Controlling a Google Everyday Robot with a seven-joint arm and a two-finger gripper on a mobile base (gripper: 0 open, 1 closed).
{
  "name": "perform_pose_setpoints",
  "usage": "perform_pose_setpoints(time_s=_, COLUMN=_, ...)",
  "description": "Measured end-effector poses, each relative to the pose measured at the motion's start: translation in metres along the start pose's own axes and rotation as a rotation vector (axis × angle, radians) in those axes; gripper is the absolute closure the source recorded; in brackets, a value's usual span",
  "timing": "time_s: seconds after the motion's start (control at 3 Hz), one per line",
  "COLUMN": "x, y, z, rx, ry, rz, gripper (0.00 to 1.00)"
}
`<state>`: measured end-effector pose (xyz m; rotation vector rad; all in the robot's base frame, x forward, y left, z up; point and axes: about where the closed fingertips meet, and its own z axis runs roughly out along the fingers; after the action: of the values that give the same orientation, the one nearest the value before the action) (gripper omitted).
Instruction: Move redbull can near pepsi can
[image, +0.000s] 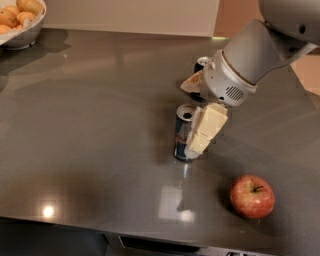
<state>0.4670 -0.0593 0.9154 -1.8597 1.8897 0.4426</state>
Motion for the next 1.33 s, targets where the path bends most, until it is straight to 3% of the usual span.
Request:
perform_pose_setpoints(time_s=1.0, x=0.007, y=-0.002, z=0.000, rx=-0.018, ry=-0.005, rz=-0.009, gripper=0.65)
perform_pose_setpoints(time_s=1.33, x=0.009, y=-0.015, z=-0.014, rx=0.006, ry=0.013, rz=0.030, gripper=0.88)
